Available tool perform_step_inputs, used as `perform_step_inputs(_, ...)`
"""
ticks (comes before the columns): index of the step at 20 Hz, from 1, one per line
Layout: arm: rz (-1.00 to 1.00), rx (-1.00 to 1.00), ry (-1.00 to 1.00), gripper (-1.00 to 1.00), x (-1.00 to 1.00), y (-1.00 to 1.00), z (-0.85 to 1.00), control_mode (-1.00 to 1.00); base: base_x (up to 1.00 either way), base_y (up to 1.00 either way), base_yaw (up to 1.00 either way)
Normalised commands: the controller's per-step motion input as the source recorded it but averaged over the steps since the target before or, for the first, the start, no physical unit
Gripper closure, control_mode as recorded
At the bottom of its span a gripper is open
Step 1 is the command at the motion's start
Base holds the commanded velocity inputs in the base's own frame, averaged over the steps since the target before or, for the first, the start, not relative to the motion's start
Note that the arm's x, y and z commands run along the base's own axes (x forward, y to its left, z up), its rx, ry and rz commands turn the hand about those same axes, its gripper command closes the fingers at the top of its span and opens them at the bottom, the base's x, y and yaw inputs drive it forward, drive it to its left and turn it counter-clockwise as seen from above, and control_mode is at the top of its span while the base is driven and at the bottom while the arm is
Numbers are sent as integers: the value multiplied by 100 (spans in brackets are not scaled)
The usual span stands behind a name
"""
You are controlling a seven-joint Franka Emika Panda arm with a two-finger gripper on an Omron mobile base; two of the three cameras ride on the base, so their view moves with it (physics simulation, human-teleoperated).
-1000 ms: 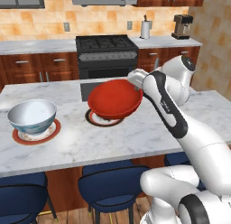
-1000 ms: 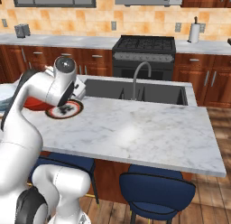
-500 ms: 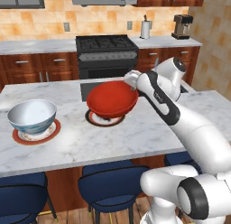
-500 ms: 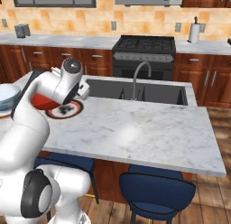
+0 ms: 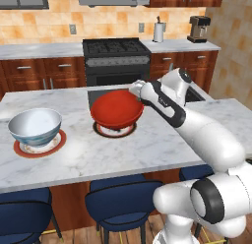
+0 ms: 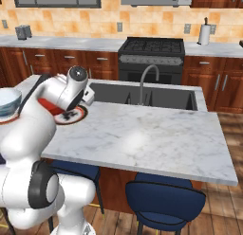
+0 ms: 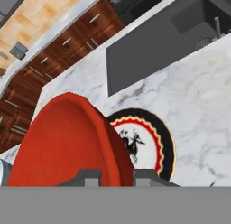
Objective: Move the bowls from the cabinet to the plates on the dining table.
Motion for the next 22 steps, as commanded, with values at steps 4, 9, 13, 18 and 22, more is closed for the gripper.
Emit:
perform_step_inputs(4,0,1,-1,100,32,11,-28,-100,0,0,0)
perform_step_inputs(9,0,2,-1,100,34,10,-27,-100,0,0,0)
perform_step_inputs(13,0,3,-1,100,36,9,-23,-100,0,0,0)
perform_step_inputs(18,3,6,0,100,24,0,-12,-100,0,0,0)
perform_step_inputs(22,2,0,0,100,3,0,-1,-100,0,0,0)
